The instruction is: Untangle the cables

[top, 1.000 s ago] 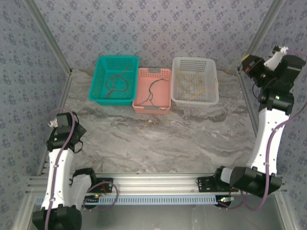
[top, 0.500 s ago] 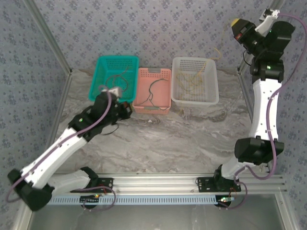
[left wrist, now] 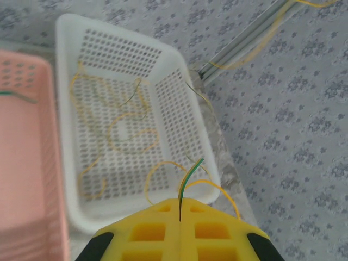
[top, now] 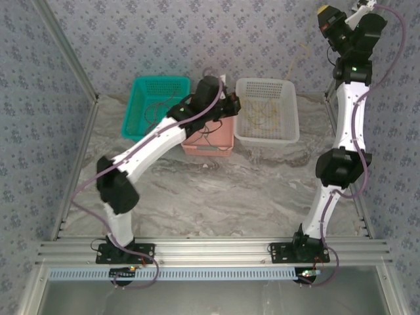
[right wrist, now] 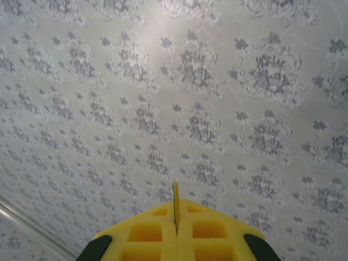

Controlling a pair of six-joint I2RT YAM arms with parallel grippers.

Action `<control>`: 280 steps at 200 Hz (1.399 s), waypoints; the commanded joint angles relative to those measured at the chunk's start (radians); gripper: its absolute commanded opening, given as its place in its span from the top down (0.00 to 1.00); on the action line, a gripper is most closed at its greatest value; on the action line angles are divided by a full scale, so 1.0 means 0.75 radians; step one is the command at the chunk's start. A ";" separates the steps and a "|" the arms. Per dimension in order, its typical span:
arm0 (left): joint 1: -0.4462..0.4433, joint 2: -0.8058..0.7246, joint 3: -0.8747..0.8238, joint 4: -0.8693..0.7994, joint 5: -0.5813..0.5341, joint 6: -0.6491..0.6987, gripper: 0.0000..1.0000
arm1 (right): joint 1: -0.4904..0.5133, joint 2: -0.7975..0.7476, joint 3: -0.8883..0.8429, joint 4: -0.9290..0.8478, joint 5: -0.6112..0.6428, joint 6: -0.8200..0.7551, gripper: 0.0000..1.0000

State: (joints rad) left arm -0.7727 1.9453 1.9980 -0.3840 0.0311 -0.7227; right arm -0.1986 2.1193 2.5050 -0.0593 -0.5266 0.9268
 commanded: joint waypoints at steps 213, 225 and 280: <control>-0.048 0.840 0.989 -0.494 0.030 0.068 0.46 | 0.219 0.226 -0.482 -0.126 0.098 -0.328 1.00; -0.049 0.819 0.989 -0.513 0.002 0.077 0.40 | 0.241 0.222 -0.497 -0.164 0.119 -0.369 1.00; -0.053 0.672 0.975 -0.630 -0.177 0.098 0.37 | 0.285 0.295 -0.431 -0.323 0.117 -0.385 1.00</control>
State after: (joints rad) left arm -0.8101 2.5805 2.7277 -0.7986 -0.0063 -0.6724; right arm 0.0055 2.2936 2.1403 -0.2157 -0.4431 0.6678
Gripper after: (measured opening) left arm 0.622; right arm 0.059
